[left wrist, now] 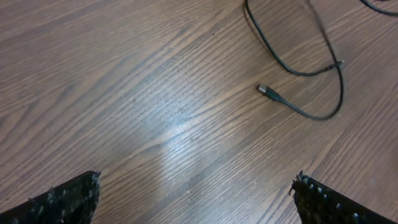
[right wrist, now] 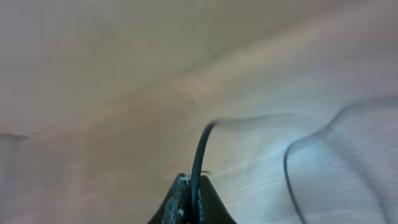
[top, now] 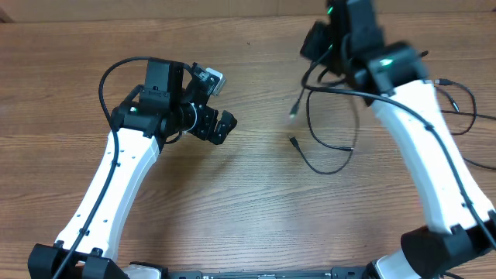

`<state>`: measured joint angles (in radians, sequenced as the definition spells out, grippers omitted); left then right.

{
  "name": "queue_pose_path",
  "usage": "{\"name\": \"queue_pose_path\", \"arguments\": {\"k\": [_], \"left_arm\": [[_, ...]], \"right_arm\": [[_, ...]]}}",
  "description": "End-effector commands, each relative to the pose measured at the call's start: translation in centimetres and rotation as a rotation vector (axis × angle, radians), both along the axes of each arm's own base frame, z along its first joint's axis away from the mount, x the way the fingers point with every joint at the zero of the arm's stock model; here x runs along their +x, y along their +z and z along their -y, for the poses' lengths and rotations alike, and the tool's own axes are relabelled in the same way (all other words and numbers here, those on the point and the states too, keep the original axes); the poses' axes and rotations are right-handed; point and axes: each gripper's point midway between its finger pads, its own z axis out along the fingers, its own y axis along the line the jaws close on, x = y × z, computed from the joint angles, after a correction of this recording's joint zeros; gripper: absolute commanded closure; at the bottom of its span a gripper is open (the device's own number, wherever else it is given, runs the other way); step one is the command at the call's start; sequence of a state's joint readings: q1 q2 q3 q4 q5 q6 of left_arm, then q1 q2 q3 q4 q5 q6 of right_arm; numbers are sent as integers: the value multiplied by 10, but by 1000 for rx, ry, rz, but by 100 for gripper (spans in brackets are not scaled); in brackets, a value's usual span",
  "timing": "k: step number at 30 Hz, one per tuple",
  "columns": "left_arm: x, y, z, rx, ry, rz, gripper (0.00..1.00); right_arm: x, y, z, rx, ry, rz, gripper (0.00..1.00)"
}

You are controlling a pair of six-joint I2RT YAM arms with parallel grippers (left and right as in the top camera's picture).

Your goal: Untangle cables

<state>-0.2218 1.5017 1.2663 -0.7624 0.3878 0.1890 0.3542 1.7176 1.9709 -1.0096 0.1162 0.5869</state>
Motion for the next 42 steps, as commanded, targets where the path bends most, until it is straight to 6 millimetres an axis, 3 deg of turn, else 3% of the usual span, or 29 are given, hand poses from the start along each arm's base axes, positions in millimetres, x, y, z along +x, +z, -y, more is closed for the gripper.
{"name": "queue_pose_path", "arguments": {"k": [1, 8, 13, 16, 20, 25, 28, 31, 36, 42], "left_arm": [[1, 1, 1, -3, 0, 4, 0], [1, 1, 1, -3, 0, 4, 0], [1, 1, 1, -3, 0, 4, 0], [1, 1, 1, -3, 0, 4, 0], [2, 2, 1, -5, 0, 8, 1], [3, 2, 2, -5, 0, 11, 1], [3, 2, 2, -5, 0, 11, 0], [2, 2, 2, -5, 0, 11, 0], [2, 2, 2, -5, 0, 11, 0], [2, 2, 2, -10, 1, 7, 1]], "right_arm": [[-15, 92, 22, -90, 6, 217, 96], [-53, 212, 64, -184, -101, 513, 96], [-81, 243, 108, -253, -292, 571, 96], [-96, 239, 140, -351, -450, 527, 96], [-123, 219, 180, -488, -663, 408, 96], [-161, 190, 205, -389, -885, 335, 96], [-162, 183, 199, -307, -813, 304, 96], [-168, 181, 207, -250, -804, 287, 96], [-178, 170, 237, -318, -842, 212, 96], [-195, 142, 280, -372, -951, 74, 96]]}}
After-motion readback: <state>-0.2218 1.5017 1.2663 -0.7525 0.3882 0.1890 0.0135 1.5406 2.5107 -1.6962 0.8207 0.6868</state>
